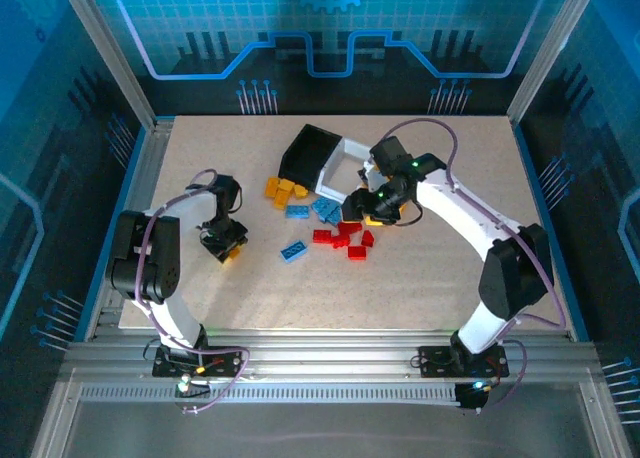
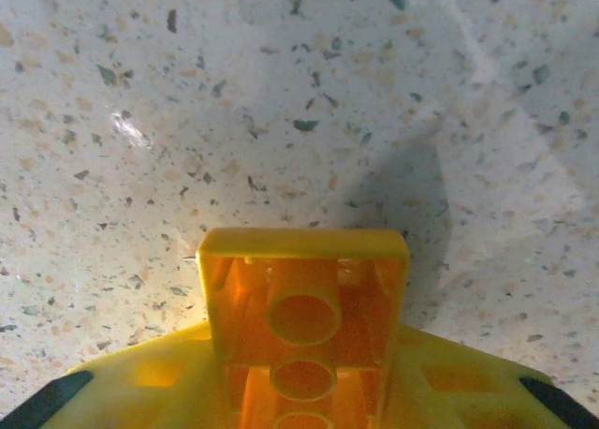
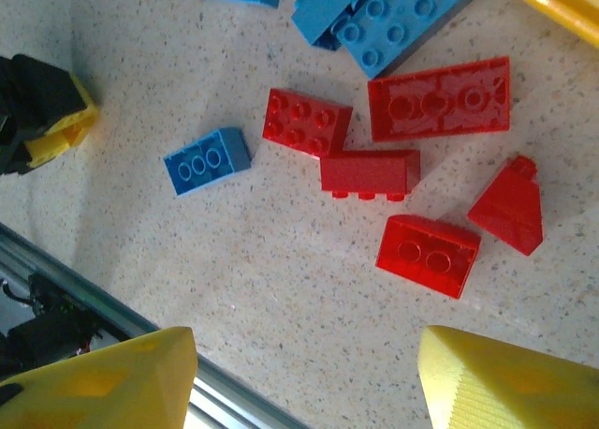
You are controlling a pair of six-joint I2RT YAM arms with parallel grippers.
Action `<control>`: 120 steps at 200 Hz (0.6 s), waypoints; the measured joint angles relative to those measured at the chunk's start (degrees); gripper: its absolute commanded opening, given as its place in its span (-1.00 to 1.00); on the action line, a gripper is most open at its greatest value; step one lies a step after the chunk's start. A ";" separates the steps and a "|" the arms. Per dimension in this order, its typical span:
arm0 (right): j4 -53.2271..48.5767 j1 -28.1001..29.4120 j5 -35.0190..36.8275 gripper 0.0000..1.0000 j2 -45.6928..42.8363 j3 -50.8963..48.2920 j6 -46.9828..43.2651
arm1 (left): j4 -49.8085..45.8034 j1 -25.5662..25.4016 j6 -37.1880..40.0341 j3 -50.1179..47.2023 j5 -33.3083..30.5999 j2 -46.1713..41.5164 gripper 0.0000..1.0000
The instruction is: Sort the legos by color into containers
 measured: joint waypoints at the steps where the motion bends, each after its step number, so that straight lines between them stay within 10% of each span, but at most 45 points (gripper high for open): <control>1: 0.00 0.00 0.04 0.30 0.07 0.04 0.02 | -0.07 0.00 0.07 0.11 0.02 0.00 -0.31; 120: -1.73 -4.79 0.17 0.26 8.09 8.81 4.09 | -5.31 -5.88 4.26 34.77 5.79 10.29 -0.38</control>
